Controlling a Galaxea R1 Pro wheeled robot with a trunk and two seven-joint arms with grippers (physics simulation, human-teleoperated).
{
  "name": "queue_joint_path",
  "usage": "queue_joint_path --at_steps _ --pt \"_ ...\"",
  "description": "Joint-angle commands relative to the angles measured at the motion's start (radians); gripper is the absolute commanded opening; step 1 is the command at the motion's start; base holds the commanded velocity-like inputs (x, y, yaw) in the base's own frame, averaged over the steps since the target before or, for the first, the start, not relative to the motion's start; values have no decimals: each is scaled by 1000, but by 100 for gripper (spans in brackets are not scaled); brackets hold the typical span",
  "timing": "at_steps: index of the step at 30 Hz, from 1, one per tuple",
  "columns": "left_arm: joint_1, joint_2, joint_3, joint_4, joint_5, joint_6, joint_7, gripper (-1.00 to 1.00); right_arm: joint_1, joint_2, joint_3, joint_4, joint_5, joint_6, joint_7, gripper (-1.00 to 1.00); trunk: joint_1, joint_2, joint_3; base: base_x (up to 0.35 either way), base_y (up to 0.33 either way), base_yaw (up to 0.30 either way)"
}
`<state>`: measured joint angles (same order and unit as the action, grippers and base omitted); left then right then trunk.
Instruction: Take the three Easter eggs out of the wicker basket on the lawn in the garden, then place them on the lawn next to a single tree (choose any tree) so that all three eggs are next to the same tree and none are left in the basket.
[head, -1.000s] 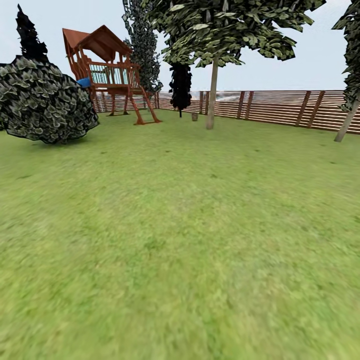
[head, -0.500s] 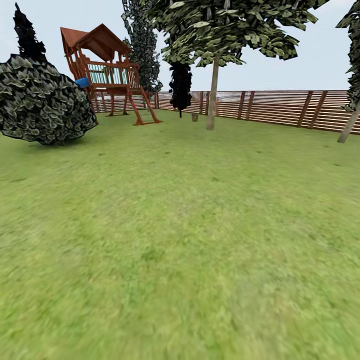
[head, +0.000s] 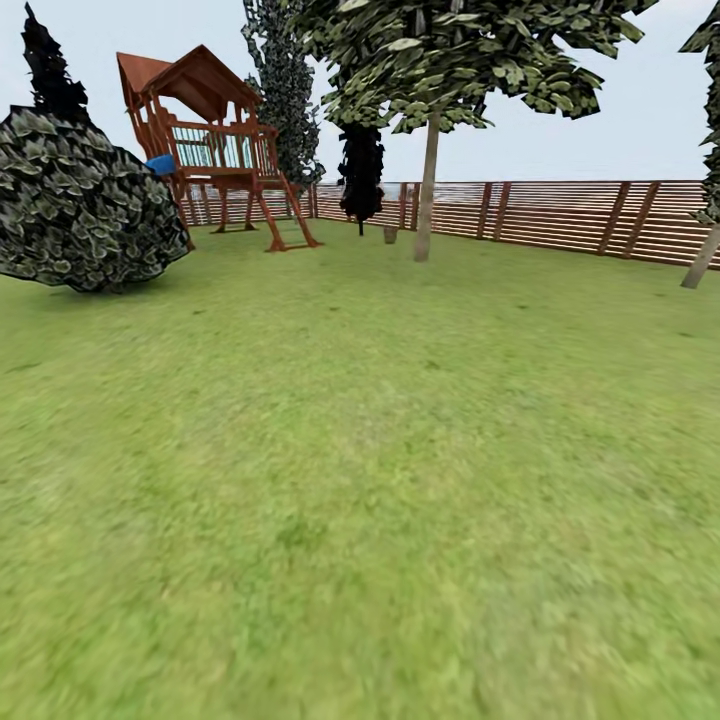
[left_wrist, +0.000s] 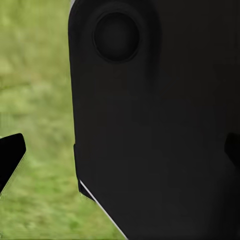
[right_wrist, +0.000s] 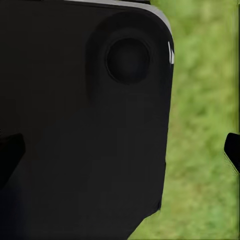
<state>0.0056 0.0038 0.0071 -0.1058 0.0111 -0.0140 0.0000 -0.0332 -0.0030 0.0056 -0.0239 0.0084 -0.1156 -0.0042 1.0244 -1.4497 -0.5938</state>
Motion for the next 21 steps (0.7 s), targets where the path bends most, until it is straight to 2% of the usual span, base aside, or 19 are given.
queue_joint_path --at_steps 1,21 --pt "1 0 1 -2 1 -1 0 100 -1 0 0 1 1 -3 0 100 1 0 -1 327 0 0" --pt "1 0 1 -2 1 -1 0 100 -1 0 0 1 1 -3 0 100 1 0 -1 327 0 0"
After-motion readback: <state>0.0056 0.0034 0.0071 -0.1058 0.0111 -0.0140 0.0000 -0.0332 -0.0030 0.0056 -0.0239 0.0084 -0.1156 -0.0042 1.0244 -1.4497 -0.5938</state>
